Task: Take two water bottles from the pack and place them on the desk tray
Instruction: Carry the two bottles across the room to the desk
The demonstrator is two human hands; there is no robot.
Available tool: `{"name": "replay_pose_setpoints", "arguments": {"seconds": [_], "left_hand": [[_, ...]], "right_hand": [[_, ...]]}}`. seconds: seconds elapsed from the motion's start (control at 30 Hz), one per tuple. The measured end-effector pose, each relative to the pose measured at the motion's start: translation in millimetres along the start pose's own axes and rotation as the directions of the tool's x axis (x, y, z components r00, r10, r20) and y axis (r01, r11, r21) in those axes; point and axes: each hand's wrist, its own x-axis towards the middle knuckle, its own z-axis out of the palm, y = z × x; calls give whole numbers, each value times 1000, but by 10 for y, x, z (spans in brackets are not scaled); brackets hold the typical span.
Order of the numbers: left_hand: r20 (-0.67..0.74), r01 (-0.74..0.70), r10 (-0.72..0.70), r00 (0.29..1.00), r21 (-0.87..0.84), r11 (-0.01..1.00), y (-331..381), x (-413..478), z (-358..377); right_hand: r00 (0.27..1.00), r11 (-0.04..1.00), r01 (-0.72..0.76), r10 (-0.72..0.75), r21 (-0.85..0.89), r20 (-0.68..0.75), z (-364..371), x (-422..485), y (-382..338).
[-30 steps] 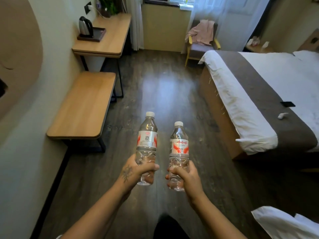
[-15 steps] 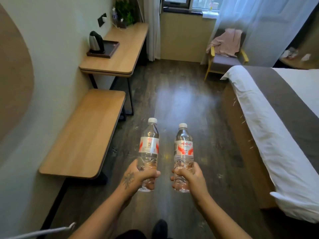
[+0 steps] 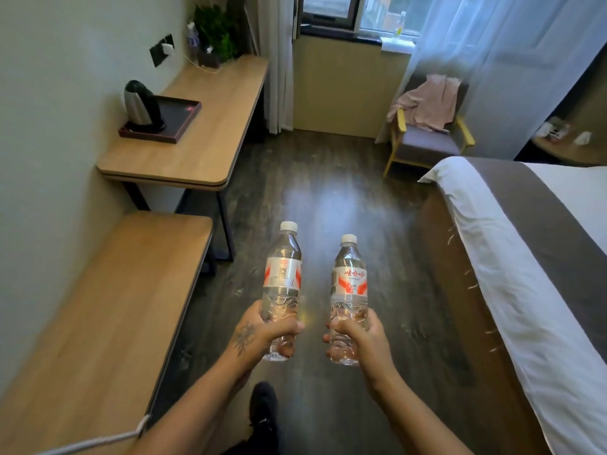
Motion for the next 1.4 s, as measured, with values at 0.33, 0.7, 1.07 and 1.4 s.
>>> {"name": "replay_pose_setpoints", "arguments": {"seconds": [0.33,0.7,1.07,1.4], "left_hand": [[42,0,-3,999,75,997,1195,2283,-266],[-12,-3,4,1000,73,997,2199,4896,-319],[-69,-19,21,997,32,999,3368,7069,-428],[-21,6,-5,1000,55,998,4260,9401,-804]], "right_hand": [[997,999,-20,23,37,-69,276,2126,-1005],[1000,999,-16,15,38,15,325,4853,-1968],[997,998,-27,23,52,75,403,7274,-3107],[999,999,-34,34,26,22,865,9441,-3852]]}}
